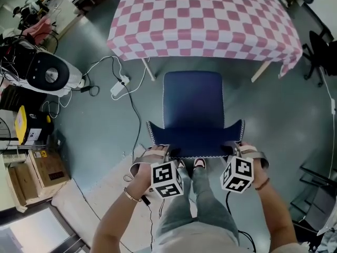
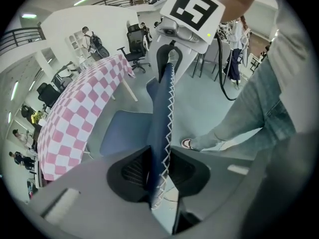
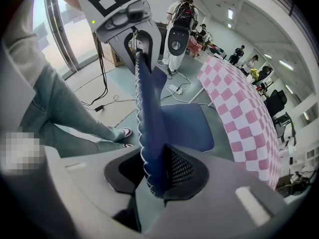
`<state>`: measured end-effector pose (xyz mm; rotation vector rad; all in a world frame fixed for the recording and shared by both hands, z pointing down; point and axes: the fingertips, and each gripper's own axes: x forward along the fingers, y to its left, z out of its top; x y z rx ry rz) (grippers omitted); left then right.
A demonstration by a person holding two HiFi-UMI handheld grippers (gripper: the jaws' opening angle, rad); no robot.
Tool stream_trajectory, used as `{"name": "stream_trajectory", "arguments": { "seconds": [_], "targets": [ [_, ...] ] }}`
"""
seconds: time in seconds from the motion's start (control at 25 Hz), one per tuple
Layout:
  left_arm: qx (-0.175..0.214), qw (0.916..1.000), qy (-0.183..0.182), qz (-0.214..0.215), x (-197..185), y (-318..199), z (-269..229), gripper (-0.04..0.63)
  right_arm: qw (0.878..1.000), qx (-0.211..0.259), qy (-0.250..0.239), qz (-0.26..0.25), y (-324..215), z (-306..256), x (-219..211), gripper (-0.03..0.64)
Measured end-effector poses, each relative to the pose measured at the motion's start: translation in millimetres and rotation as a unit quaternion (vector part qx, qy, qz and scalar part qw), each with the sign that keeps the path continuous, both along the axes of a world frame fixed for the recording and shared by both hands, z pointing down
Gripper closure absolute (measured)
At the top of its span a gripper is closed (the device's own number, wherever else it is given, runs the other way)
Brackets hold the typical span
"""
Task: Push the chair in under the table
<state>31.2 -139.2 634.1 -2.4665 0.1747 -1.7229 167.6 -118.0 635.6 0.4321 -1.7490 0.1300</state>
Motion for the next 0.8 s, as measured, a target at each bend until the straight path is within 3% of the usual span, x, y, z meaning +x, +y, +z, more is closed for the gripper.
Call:
{"name": "stream_trajectory", "arguments": {
  "seconds": [0.4,0.68,0.8],
  "targets": [
    [-0.035,0.9993,0.013,0.001,1.6,1.2,0.9,0.515,1.0,-0.009,-0.025,0.005,-1.2,1.6,0.8,0.518],
    [-0.014,0.9996,0.016,-0.017,12.8,-20.2,0.0,0.517,1.0,0.003,-0.017,0.016,-24.7,2.1,13.2,0.518],
    [-0.025,0.9994,0.014,-0.021,15.4,-34.1,1.8,0.514,1.0,-0.002,-0.015,0.016,-40.2,2.8,15.4,0.518]
  ]
}}
